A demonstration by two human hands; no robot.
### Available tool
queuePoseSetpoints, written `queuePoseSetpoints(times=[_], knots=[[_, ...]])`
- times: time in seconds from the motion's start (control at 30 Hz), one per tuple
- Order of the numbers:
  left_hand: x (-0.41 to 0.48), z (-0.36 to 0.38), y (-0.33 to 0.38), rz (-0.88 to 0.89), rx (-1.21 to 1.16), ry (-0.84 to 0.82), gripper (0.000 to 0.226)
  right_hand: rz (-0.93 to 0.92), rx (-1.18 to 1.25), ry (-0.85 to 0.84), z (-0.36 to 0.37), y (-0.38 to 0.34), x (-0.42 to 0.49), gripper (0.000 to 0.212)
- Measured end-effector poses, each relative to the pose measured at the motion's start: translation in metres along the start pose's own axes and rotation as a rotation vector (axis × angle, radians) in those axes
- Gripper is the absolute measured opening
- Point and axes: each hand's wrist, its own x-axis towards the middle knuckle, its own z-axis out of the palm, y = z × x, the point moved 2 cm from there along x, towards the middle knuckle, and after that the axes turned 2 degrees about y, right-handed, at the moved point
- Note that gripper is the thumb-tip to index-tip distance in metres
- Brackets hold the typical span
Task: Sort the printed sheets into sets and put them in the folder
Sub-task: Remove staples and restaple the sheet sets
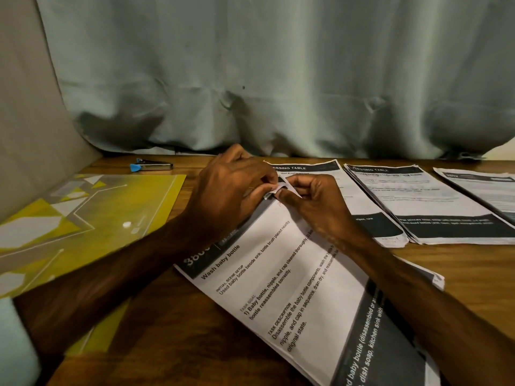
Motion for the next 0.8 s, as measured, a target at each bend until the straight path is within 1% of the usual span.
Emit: queuePoseSetpoints(times=[0.27,0.4,0.5,0.57,0.63,0.7,0.8], knots=[[0.0013,0.0024,0.0040,-0.077,-0.026,-0.062,0.020,0.009,-0.018,0.023,-0.0001,0.0018,0.0007,0.010],[0.0000,0.0045,0.0008,-0.281,-0.110,-0.038,0.017,0.009,-0.005,0.005,0.0016,-0.0001,0.0004,0.011],[0.0012,0.0036,-0.0010,-0.372,-0.093,-0.036,0.028,-0.013,-0.005,-0.007,0.0027,-0.0028,-0.0006,0.013],[0.0037,0.0012,-0.0017,-0.393,-0.092,-0.049,0.029,-0.019,-0.005,-0.007,0.0027,-0.0040,-0.0008,0.014],[0.0050,0.0009,-0.0019,-0.397,-0.110,-0.069,0.020,-0.024,-0.021,-0.006,0.0027,-0.0044,-0.0009,0.013],[0.0043,0.0017,-0.0014,-0.373,-0.133,-0.072,0.010,-0.028,-0.041,-0.001,0.0028,-0.0047,-0.0009,0.014],[0.0033,0.0037,-0.0023,-0.330,-0.146,-0.090,0.008,-0.025,-0.047,0.008,0.0028,-0.0046,-0.0007,0.014]])
